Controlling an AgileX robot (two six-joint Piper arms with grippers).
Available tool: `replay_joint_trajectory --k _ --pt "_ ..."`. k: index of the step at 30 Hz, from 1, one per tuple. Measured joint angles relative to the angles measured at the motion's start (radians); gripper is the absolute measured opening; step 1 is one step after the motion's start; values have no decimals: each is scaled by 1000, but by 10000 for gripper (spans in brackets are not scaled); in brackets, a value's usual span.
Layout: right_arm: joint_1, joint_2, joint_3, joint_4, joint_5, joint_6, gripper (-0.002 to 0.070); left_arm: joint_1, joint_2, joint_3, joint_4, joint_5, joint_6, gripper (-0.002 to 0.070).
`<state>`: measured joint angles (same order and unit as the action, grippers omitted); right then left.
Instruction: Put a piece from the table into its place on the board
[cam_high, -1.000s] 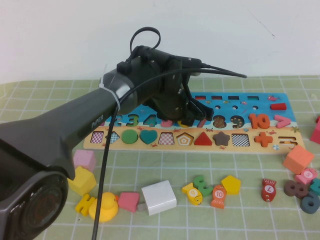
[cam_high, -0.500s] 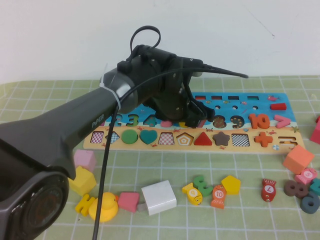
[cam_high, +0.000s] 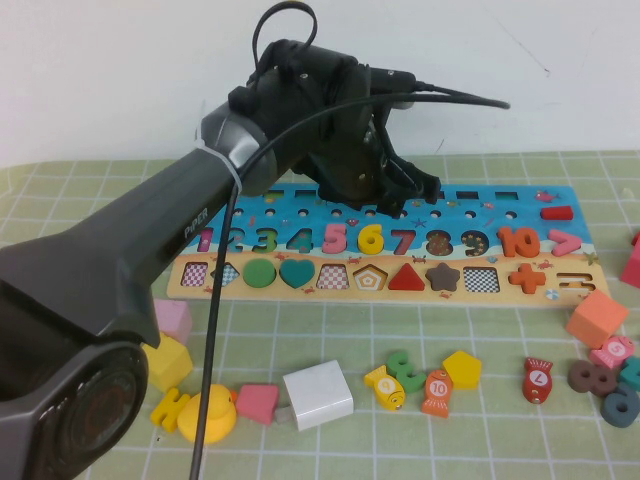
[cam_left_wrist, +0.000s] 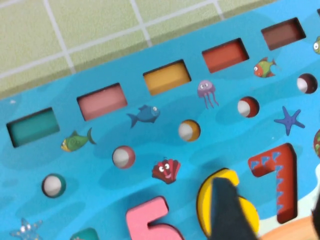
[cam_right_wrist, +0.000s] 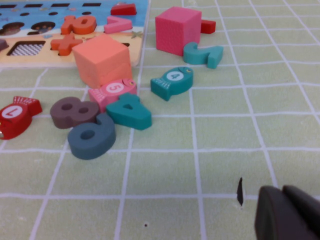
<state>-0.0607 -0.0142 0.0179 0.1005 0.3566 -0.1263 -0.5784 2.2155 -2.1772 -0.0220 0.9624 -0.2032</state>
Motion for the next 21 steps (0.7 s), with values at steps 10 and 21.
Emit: replay_joint_trajectory --k 10,21 --pt "0 0 0 0 0 0 -3 0 -6 -52 6 6 72 25" --pt "0 0 0 0 0 0 -3 0 -218 -380 94 206 209 0"
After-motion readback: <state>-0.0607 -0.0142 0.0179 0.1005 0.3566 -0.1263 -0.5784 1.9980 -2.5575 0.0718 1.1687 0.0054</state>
